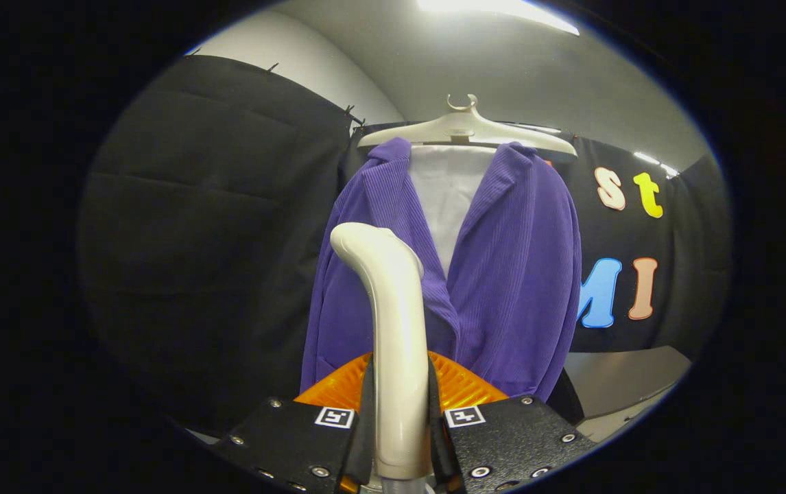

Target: Iron the clothes twice with a garment steamer, once on the left side and once on the right side.

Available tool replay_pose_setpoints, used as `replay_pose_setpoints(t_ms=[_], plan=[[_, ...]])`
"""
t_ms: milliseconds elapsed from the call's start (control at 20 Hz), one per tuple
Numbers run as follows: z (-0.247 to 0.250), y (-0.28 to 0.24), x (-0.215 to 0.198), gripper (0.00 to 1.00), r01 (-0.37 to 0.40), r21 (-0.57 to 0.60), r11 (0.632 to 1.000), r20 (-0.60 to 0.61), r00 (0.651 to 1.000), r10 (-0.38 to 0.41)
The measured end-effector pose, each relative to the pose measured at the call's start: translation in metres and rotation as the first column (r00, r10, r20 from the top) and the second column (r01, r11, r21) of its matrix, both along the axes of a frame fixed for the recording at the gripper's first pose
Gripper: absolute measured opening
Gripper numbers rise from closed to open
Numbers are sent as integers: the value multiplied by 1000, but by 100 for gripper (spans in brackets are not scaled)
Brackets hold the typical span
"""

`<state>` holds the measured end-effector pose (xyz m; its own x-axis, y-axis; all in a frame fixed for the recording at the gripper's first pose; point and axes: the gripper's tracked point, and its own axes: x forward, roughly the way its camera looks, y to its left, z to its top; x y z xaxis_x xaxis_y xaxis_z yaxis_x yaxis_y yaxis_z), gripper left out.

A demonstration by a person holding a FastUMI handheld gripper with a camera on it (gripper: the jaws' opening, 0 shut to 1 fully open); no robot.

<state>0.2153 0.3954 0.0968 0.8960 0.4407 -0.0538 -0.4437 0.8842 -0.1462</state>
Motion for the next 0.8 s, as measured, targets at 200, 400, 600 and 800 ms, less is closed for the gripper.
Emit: replay_pose_setpoints(t_ms=[200, 400, 600, 800], plan=[[-33, 1, -5, 33, -9, -30, 1000, -29, 1000, 8], [-80, 0, -12, 34, -20, -58, 998, -124, 992, 13], [-112, -3, -19, 33, -21, -89, 996, -162, 987, 7], [-135, -3, -29, 34, -24, -128, 992, -181, 983, 1]])
